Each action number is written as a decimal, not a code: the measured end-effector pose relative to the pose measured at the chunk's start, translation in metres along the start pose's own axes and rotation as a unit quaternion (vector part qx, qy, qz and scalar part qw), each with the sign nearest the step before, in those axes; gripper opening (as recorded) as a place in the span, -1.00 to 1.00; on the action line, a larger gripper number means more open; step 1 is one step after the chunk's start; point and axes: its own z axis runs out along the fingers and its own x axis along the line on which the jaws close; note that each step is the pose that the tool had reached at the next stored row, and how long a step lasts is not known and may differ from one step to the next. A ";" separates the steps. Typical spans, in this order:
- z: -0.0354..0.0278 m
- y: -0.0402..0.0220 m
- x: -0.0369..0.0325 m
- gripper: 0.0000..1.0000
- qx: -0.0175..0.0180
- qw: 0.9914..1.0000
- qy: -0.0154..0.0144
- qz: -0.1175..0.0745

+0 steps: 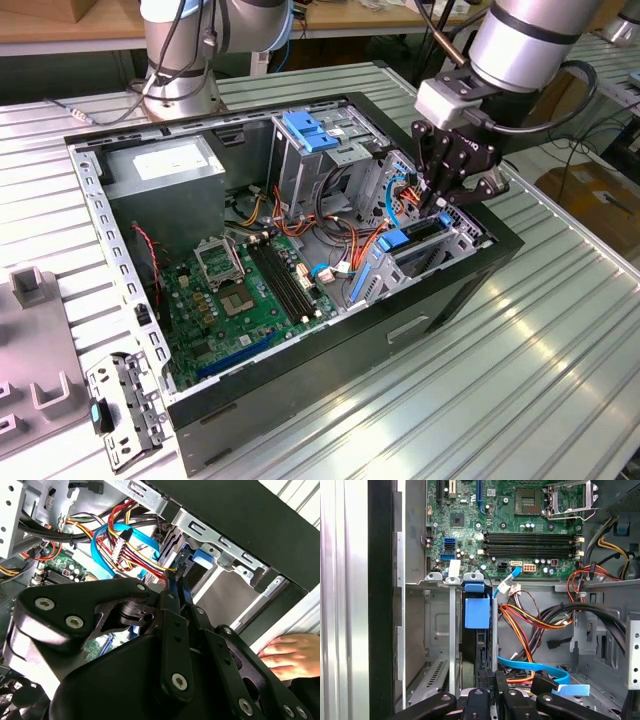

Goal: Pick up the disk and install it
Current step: 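Insert the first disk wire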

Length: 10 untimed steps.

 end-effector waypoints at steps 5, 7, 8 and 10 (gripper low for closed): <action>0.0012 0.0007 0.0028 -0.67 0.000 1.000 0.000 0.005; 0.0016 0.0007 0.0028 -0.67 0.000 1.000 0.000 0.009; 0.0018 0.0007 0.0028 -0.67 0.000 1.000 0.000 0.011; 0.0032 0.0007 0.0030 -0.67 0.000 1.000 0.000 0.014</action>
